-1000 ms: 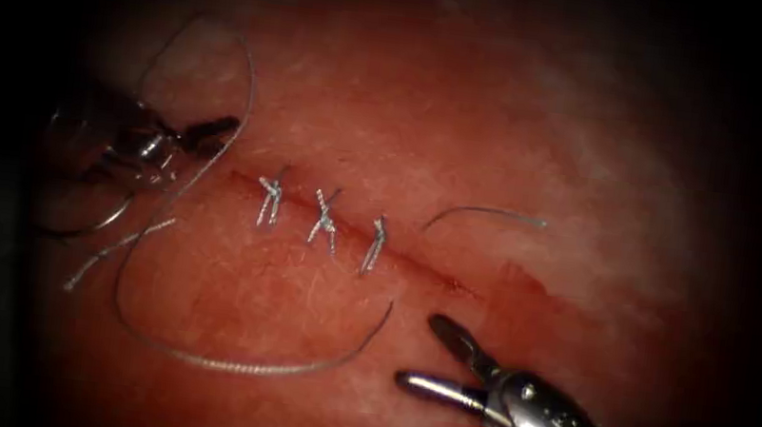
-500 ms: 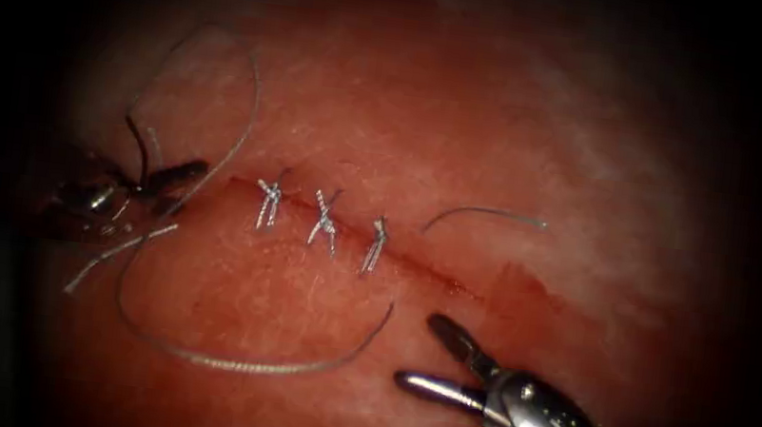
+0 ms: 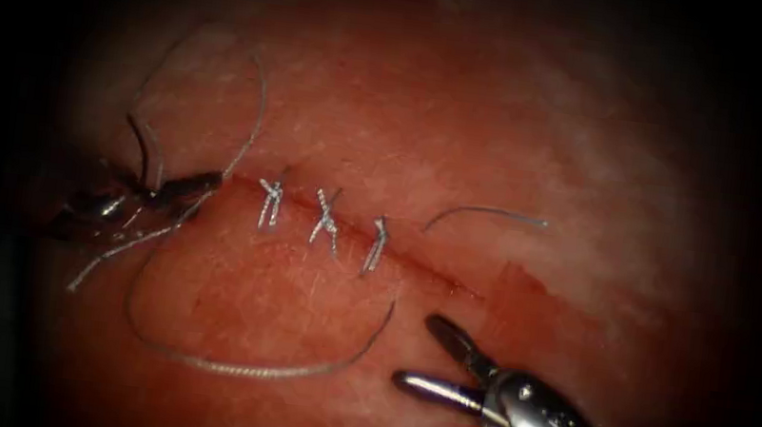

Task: Wound Closure

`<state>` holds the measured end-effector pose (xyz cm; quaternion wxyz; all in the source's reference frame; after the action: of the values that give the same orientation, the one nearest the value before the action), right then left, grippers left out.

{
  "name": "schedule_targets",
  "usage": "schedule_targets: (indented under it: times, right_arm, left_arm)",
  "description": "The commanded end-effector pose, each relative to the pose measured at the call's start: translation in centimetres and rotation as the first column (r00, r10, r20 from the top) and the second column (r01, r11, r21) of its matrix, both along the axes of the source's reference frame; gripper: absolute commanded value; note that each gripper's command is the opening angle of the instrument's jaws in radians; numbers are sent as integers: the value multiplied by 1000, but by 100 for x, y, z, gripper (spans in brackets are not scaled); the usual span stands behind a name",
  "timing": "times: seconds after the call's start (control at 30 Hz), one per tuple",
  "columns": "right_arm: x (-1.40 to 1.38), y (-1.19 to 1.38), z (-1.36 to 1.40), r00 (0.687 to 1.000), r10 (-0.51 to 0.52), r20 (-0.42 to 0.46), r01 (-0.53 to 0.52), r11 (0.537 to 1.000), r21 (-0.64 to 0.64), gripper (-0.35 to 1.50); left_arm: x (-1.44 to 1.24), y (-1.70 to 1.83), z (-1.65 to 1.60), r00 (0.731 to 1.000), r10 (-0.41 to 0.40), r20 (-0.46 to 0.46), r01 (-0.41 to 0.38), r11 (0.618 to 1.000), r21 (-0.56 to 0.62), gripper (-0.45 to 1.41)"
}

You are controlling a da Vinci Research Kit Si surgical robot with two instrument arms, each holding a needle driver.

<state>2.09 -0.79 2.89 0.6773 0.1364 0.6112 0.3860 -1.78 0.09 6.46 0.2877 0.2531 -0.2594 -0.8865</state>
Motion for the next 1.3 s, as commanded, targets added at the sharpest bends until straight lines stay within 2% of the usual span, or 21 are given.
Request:
schedule_targets:
  times: [0.03, 0.13, 0.2, 0.23, 0.33, 0.43, 0.57, 0.67, 0.77, 0.87, 0.9, 1.0, 1.1, 1.13, 1.17, 1.27, 1.3]
  right_arm:
    - [6, -15, 2, 1000, -2, -3, 2, 1000, 6, 111]
    - [6, -15, 2, 1000, -2, -3, 2, 1000, 6, 111]
    - [6, -15, 2, 1000, -2, -3, 2, 1000, 6, 111]
    - [6, -15, 2, 1000, 0, -5, 0, 1000, 5, 111]
    - [6, -14, 1, 1000, 3, -9, -3, 1000, 4, 111]
    - [5, -13, -1, 1000, 4, -12, -4, 1000, 5, 108]
    - [-2, -6, -10, 1000, 3, -20, -3, 1000, 13, 104]
    - [-15, 5, -23, 1000, -9, -19, 9, 1000, 7, 101]
    - [-22, 18, -39, 1000, -24, -7, 24, 999, -29, 89]
    - [-22, 31, -52, 997, -65, 45, 68, 995, -73, 73]
    - [-19, 34, -55, 994, -79, 71, 85, 993, -87, 62]
    - [-10, 44, -60, 986, -121, 118, 134, 985, -110, 49]
    - [5, 52, -59, 979, -163, 125, 177, 978, -114, 27]
    - [10, 53, -58, 976, -178, 123, 192, 975, -110, 9]
    - [21, 56, -54, 968, -222, 118, 234, 967, -100, -35]
    - [51, 56, -46, 950, -297, 98, 306, 947, -98, -35]
    - [51, 56, -46, 950, -297, 98, 306, 947, -98, -35]
  left_arm:
    - [-7, -13, 4, 1000, 5, 0, -5, 1000, 2, 7]
    - [-13, -15, 3, 1000, 23, -10, -23, 1000, -15, -8]
    - [-13, -15, 3, 1000, 27, -12, -27, 999, -19, -28]
    - [-12, -16, 3, 999, 38, -17, -39, 999, -24, -45]
    - [-10, -17, 3, 994, 92, -55, -91, 996, 13, -45]
    - [-6, -18, -1, 992, 108, -63, -106, 994, 33, -45]
    - [4, -20, -24, 999, -35, -23, 38, 994, 103, -45]
    - [6, -18, -48, 997, -71, 7, 70, 993, 98, -45]
    - [4, -15, -73, 994, -103, 33, 100, 991, 84, -45]
    - [-5, -12, -103, 989, -123, 85, 116, 990, 79, -45]
    - [-10, -11, -114, 987, -126, 100, 118, 990, 83, -45]
    - [-25, -11, -138, 981, -130, 141, 118, 989, 90, -45]
    - [-45, -11, -156, 974, -144, 177, 124, 985, 118, -45]
    - [-51, -10, -160, 971, -151, 187, 128, 983, 130, -45]
    - [-62, -6, -166, 959, -181, 216, 145, 974, 172, -45]
    - [-87, 13, -165, 933, -258, 250, 192, 946, 260, -45]
    - [-87, 13, -165, 933, -258, 250, 192, 946, 260, -45]
